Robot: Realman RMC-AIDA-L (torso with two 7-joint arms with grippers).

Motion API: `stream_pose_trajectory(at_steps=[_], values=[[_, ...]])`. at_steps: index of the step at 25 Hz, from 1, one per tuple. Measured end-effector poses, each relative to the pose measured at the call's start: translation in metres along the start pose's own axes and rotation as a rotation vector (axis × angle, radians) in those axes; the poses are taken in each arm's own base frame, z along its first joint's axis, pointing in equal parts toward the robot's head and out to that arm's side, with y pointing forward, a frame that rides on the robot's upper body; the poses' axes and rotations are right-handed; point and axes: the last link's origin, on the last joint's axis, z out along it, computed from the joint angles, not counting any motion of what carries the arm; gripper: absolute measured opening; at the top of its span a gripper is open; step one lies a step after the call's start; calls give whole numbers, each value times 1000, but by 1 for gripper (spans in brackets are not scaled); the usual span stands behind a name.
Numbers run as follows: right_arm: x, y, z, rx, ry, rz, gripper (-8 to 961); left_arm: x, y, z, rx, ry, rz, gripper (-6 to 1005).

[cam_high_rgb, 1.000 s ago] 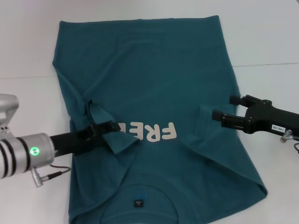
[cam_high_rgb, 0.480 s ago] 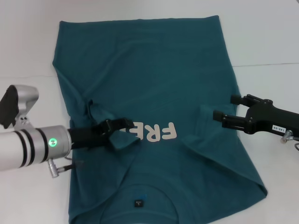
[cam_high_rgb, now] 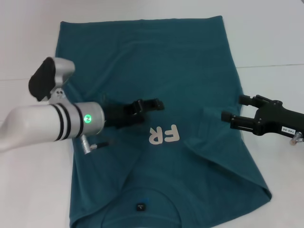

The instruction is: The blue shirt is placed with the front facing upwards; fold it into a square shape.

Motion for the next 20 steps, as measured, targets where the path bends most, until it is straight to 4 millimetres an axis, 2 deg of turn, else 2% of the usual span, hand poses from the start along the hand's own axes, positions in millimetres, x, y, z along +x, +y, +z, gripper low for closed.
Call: stream_pose_trajectory(at_steps=[9,16,17,18,20], values=[[3,0,-2,6,2,9,927,14,2,-5,-29,79,5,832],[4,-1,-1,22,6,16,927,14,-20,-38,-77,167,-8,831],[4,-1,0,22,5,17,927,12,-27,-49,-97,192,-10,831],[4,-1,0,21,5,18,927,12,-27,-49,-97,192,-10,831],[3,-1,1,18,4,21,927,10,-36,-64,-113,219,1,831]])
